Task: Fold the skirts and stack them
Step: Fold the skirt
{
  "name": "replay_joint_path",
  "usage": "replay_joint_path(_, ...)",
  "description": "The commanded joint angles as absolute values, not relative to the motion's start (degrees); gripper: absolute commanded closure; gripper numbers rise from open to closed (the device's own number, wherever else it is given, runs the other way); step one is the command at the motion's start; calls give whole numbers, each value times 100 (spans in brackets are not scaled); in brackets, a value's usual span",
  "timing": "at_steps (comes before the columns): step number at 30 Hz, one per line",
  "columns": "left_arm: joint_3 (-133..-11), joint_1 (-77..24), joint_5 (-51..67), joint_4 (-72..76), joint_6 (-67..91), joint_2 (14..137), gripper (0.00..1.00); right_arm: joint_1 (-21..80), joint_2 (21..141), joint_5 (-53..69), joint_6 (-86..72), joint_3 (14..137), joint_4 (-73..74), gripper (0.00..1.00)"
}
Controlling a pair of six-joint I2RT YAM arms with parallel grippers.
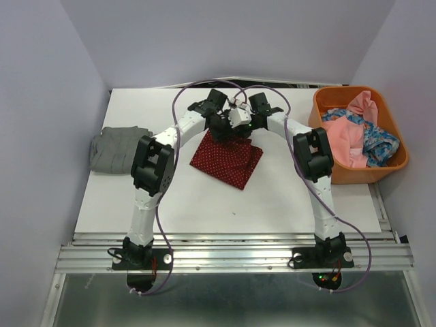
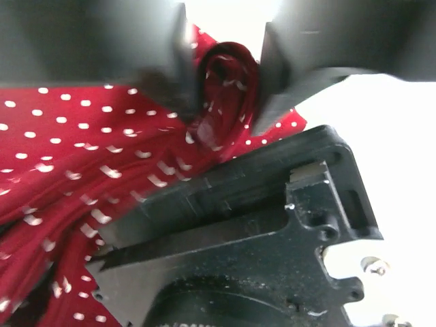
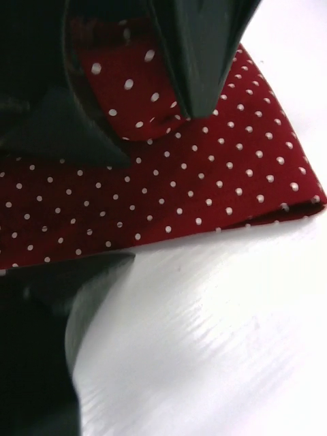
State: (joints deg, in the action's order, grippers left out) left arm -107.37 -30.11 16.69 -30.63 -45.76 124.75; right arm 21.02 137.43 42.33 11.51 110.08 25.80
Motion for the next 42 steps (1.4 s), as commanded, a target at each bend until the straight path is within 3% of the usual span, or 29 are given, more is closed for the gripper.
replay_joint_path(1,-10723,-2900,1600,-2803,-4447,11769,47,2084,13983,3569,994,11626,2777,37)
replay_joint_path(5,-10653,-2786,1600,-2804,-4140,11304,39,1767,14124,3174,686,12452,2769,23)
replay_joint_path(9,-10477,-2549,1608,-2593,-3632,10891,39,1573,14133,2727,747,13068,2742,17)
replay_joint_path(14,-10415,-2233,1941,-2549,-3033,10591,38,1512,13782,2294,1072,12982,2637,15)
replay_joint_path(17,-9977,-2109,2390,-2365,-2507,10258,38,1512,13282,2670,976,12482,2602,19)
replay_joint_path(20,-9283,-2083,2899,-2049,-1979,10020,42,1512,12693,3338,712,11700,2479,33)
replay_joint_path(23,-8694,-2074,3382,-1601,-1565,9932,50,1704,12183,3945,432,10795,2312,48)
replay_joint_path(26,-8499,-2074,3690,-1205,-1276,10089,58,1880,11788,4130,194,9909,1970,54)
replay_joint_path(28,-8586,-2074,3893,-977,-1117,10247,62,1933,11681,4192,88,9573,1741,54)
replay_joint_path(35,-9491,-2074,3946,-747,-923,11546,60,1934,11777,3648,500,9167,1801,53)
replay_joint_path(42,-10150,-2066,4175,-703,-537,12601,69,1934,11927,3297,922,9000,2022,55)
